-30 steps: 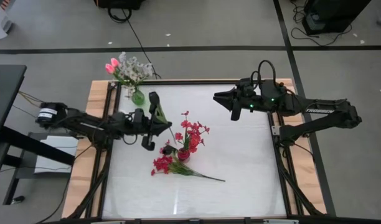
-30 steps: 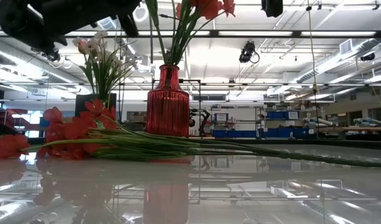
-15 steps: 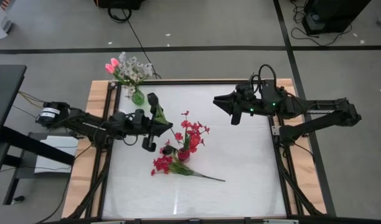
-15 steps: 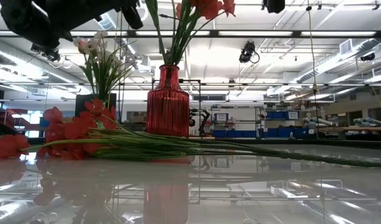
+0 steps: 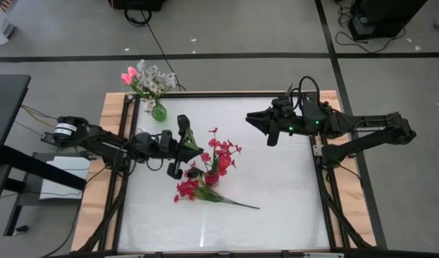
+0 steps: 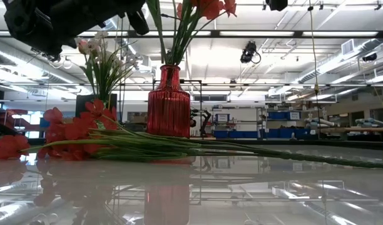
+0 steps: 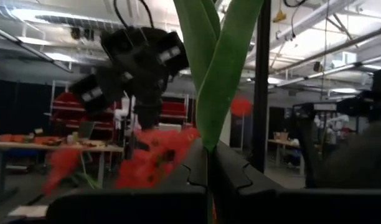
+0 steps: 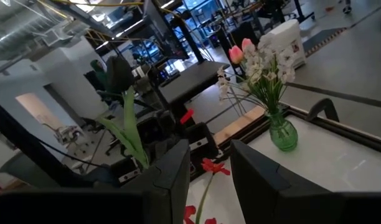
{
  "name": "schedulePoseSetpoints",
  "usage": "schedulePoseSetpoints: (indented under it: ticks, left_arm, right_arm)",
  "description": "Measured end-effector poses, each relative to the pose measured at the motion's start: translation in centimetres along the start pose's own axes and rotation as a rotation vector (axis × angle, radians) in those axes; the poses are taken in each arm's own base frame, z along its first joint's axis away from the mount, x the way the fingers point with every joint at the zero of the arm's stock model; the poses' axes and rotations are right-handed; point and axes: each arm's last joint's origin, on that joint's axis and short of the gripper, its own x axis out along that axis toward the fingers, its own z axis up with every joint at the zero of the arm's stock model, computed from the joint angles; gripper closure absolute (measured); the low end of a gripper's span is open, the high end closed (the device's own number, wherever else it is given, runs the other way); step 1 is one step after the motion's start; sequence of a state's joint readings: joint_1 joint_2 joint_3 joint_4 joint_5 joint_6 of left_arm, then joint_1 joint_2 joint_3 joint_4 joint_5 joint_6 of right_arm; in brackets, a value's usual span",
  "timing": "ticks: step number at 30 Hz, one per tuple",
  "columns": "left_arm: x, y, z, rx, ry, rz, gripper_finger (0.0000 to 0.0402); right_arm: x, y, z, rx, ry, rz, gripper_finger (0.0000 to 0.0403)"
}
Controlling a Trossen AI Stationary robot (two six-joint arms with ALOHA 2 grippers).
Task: Sort flowers into vase by color
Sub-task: Put the black flowers into the red flower vase
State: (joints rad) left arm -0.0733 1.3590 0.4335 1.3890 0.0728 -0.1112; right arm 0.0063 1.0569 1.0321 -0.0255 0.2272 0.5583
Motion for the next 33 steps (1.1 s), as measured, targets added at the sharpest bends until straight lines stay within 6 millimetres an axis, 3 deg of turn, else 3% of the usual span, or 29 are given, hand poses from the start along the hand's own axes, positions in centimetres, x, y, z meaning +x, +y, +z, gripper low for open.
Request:
schedulePoseSetpoints:
  ticks: [7,15,23,28,33]
  left_arm:
    - [0.2,-0.6,-1.7,-0.016,0.056,-0.023,0.0398]
    - [0.2,-0.6,-2.2,-0.018,0.086,-0.02,0.039]
    - [-0.2,-0.4,-4.1,-0.062,0.289,0.005,0.0294]
    - [-0.5,-1.0,-4.2,-0.1,0.364,-0.001,0.0225]
    - [-1.4,-1.0,-4.0,-0.143,0.515,0.027,0.0176]
  right_arm:
    - [0.0,0.0,0.0,0.001,-0.003,0.001,0.0278]
    - [0.0,-0.1,0.2,0.003,-0.006,0.008,0.0278]
    - [0.0,0.0,0.1,0.011,0.008,0.029,0.0278]
    - [0.0,-0.1,0.0,0.051,0.022,0.021,0.0278]
    - [-0.2,-0.7,-1.9,0.035,0.195,-0.068,0.0278]
